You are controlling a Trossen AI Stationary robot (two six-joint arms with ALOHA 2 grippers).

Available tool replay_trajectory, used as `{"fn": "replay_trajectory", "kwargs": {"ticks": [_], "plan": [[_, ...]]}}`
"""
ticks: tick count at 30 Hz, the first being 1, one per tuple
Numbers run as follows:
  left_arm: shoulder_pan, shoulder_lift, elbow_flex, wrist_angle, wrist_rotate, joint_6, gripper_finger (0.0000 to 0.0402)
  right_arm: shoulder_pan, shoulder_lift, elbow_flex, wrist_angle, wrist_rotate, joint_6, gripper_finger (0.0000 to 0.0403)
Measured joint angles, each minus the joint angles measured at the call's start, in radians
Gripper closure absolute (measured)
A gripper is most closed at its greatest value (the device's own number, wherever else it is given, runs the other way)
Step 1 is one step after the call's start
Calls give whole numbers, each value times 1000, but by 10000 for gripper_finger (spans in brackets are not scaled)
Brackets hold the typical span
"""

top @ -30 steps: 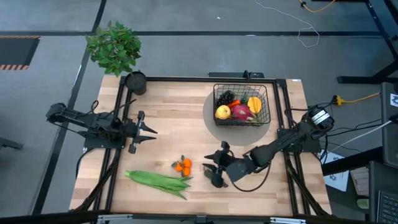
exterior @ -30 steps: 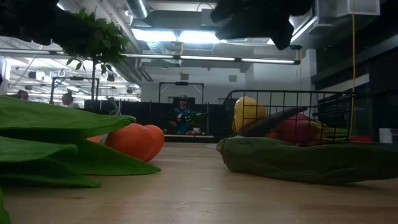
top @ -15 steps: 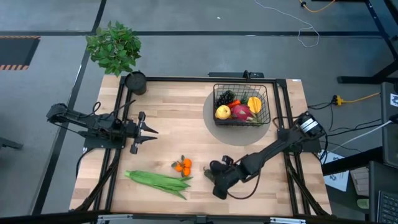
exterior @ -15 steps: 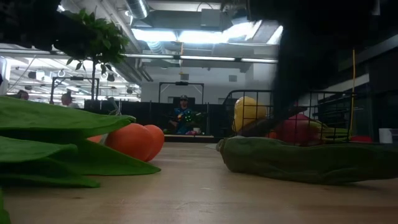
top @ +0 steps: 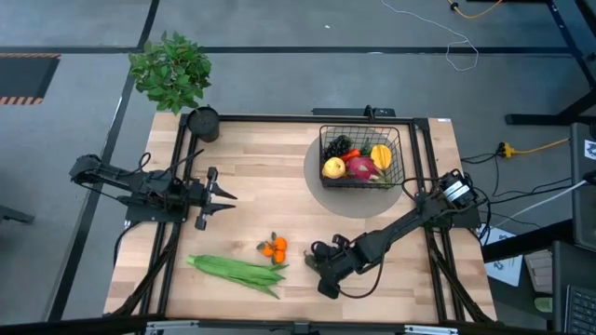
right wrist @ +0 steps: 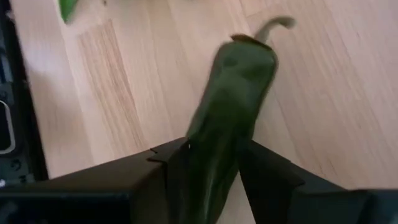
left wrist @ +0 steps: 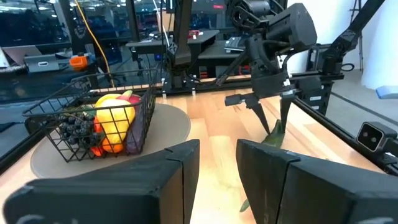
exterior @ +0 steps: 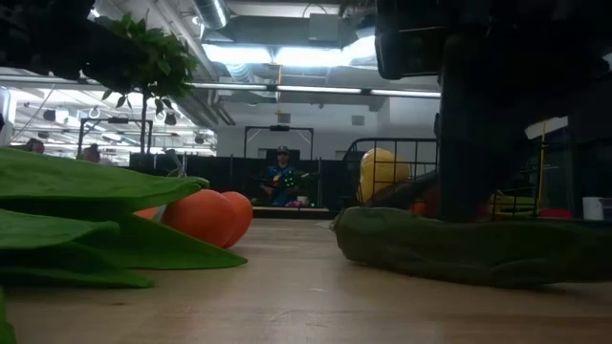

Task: Build produce basket
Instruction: Put the chilli pepper into the wire basket

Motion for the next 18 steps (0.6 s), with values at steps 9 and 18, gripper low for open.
{"fn": "replay_trajectory", "kwargs": {"ticks": [9, 18], "plan": [[0, 0, 0, 0, 0, -1, 304, 2, 3, -2, -70, 26, 1, 260], [0, 0, 0, -1, -1, -1, 304, 1, 2, -3, -165, 37, -4, 260]]}}
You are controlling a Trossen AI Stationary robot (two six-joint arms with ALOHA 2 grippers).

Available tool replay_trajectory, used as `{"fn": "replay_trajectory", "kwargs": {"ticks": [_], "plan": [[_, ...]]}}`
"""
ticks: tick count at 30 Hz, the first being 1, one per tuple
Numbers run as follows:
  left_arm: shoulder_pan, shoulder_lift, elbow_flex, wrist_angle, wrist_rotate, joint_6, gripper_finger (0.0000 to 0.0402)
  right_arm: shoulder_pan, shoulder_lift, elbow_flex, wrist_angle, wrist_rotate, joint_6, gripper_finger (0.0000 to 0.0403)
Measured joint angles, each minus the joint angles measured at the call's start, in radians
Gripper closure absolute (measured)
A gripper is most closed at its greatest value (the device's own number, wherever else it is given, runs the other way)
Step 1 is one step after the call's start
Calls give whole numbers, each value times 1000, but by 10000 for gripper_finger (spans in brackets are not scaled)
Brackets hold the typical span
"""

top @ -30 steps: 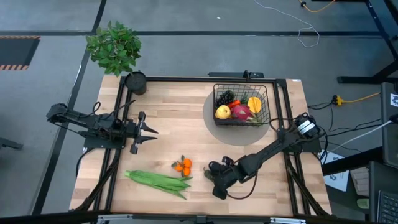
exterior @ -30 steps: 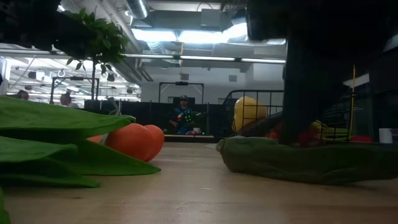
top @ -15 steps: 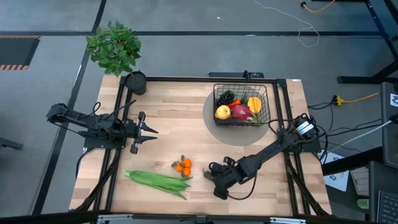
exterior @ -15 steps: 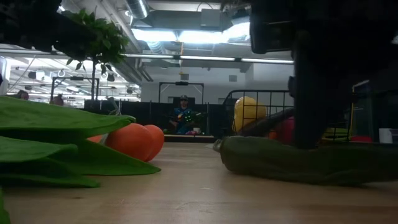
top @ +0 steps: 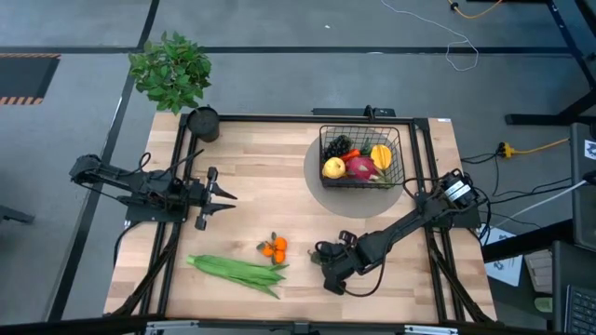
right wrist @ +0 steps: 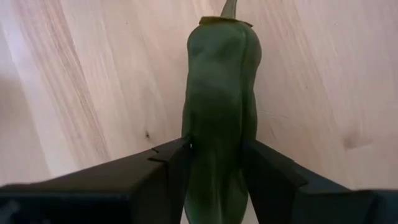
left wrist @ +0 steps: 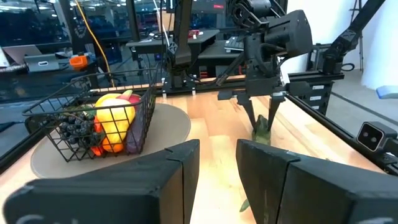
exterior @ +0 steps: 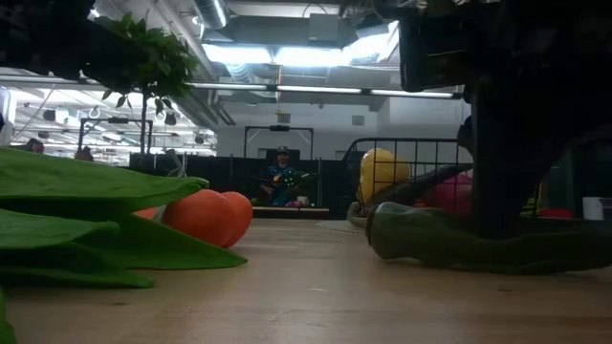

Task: Build produce basket
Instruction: Put the chilli pepper into the wire basket

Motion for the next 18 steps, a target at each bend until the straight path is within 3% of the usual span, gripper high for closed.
{"fn": "replay_trajectory", "kwargs": {"ticks": [18], "plan": [[0, 0, 0, -32, 0, 23, 304, -1, 3, 0, -29, 5, 2, 260]]}}
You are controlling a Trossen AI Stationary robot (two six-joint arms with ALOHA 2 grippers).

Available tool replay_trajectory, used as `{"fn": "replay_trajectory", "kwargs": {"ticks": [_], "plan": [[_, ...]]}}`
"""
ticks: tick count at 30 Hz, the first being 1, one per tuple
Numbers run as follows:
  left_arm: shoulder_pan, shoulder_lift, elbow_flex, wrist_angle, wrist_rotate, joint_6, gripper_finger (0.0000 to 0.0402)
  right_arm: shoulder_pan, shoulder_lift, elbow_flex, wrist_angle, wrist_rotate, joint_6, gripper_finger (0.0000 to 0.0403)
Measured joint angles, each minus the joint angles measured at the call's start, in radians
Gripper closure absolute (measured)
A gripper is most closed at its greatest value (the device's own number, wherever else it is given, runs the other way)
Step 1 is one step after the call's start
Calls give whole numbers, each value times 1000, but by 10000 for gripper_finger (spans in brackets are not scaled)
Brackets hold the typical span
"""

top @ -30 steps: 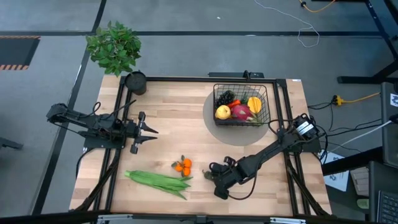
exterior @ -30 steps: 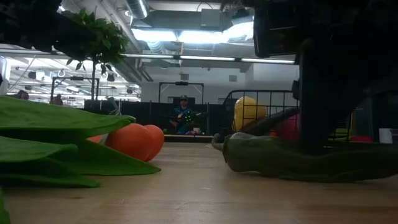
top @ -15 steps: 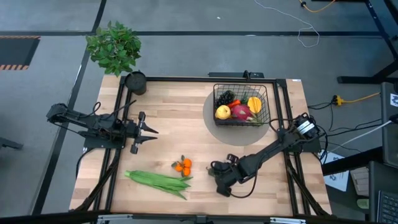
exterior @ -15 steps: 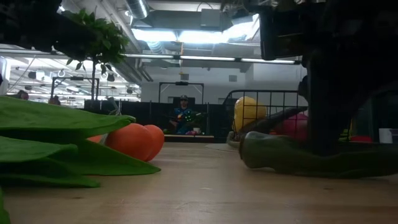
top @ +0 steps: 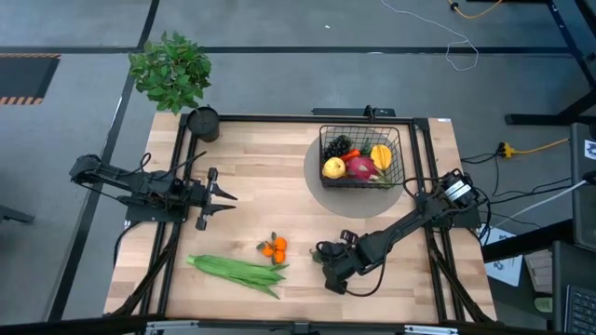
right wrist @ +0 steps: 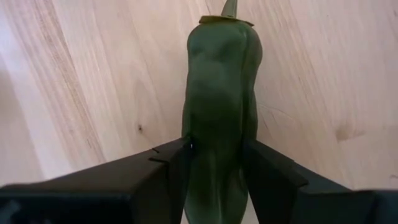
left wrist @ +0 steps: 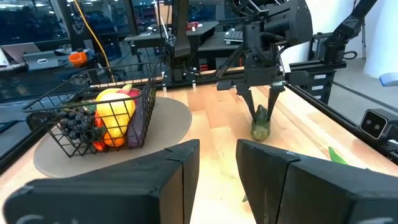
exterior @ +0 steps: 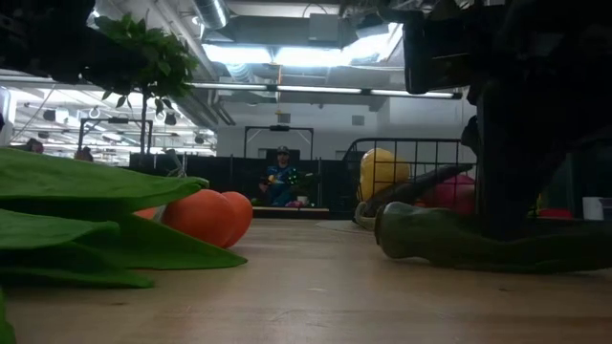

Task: Build produce basket
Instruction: Put the chilli pepper into the wire basket

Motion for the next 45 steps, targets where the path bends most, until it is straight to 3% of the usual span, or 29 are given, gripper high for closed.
{"fn": "replay_trajectory", "kwargs": {"ticks": [6, 14, 17, 27, 36, 41, 45], "plan": [[0, 0, 0, 0, 0, -3, 304, -6, 17, 2, 4, 9, 4, 277], [0, 0, 0, 0, 0, -3, 304, -9, 19, 31, -4, 22, -23, 392], [0, 0, 0, -1, 0, -3, 304, -9, 26, 85, -54, 45, -40, 399], [0, 0, 0, -4, -2, -3, 304, -1, 30, 377, -528, 273, -79, 402], [0, 0, 0, -4, -6, -3, 304, -8, 27, 609, -983, 544, -23, 402], [0, 0, 0, -5, -5, -3, 304, -48, -87, 591, -974, 667, -52, 402], [0, 0, 0, -8, -5, -2, 304, -127, -243, 479, -958, 705, -30, 402]]}}
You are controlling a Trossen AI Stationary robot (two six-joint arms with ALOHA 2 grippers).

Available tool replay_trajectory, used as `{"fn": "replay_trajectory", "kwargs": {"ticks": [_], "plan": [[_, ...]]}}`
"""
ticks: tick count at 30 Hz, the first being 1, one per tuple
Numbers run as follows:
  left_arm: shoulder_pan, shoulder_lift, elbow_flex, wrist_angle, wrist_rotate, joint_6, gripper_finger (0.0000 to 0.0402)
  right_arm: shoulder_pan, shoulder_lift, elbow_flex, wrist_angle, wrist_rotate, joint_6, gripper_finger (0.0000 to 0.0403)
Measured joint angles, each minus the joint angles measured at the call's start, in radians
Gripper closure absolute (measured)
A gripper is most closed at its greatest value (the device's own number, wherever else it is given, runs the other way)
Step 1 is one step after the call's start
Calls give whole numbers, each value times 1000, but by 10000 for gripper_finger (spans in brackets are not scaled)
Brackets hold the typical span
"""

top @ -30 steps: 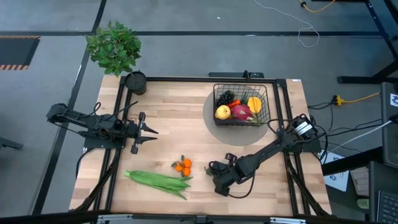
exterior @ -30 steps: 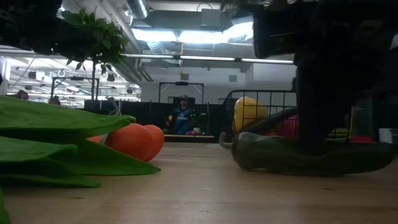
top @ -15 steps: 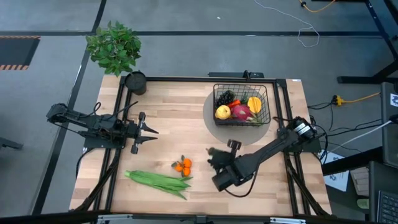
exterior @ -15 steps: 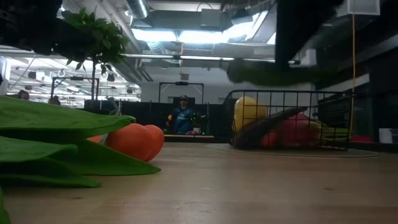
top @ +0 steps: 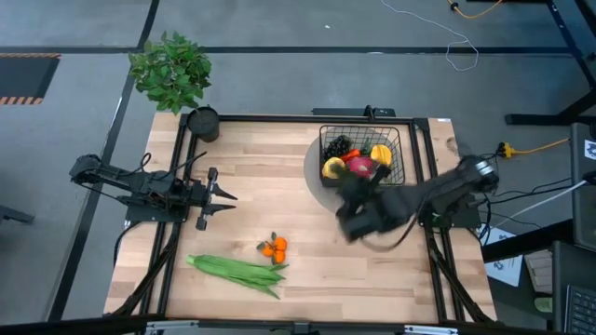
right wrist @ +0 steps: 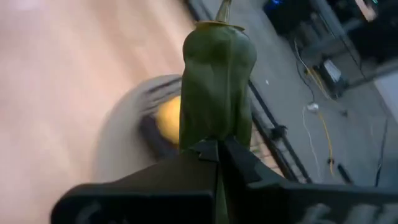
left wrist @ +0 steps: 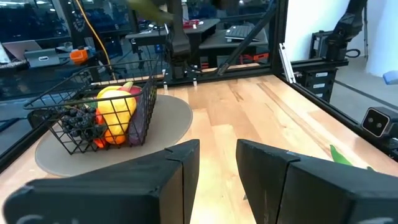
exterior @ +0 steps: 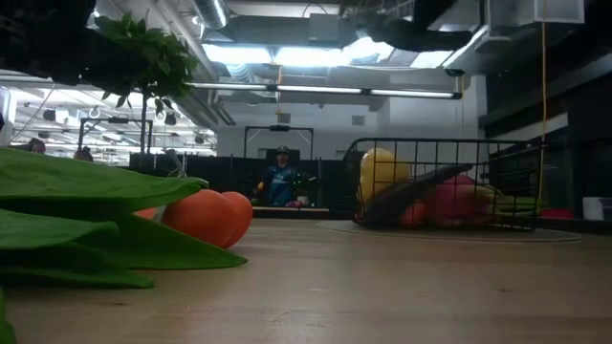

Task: Build produce basket
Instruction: Put the chilli pepper into the wire basket, then put the tangerines into the wire basket

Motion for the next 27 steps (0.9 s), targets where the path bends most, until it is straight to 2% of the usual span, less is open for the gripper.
{"fn": "replay_trajectory", "kwargs": {"ticks": [5, 11, 14, 18, 27], "plan": [[1, 0, 0, -1, -1, 2, 304, -125, -217, -208, -1, -22, 66, 402], [1, 0, 0, -1, -31, 7, 304, -266, -415, -489, 207, -51, 34, 403], [1, 0, 0, 0, -31, 3, 304, -329, -466, -570, 285, -97, -29, 396], [1, 0, 0, 0, -32, 3, 304, -404, -486, -605, 308, -137, -77, 356], [1, 0, 0, 0, -32, 2, 304, -512, -478, -572, 319, -153, -59, 244]]}}
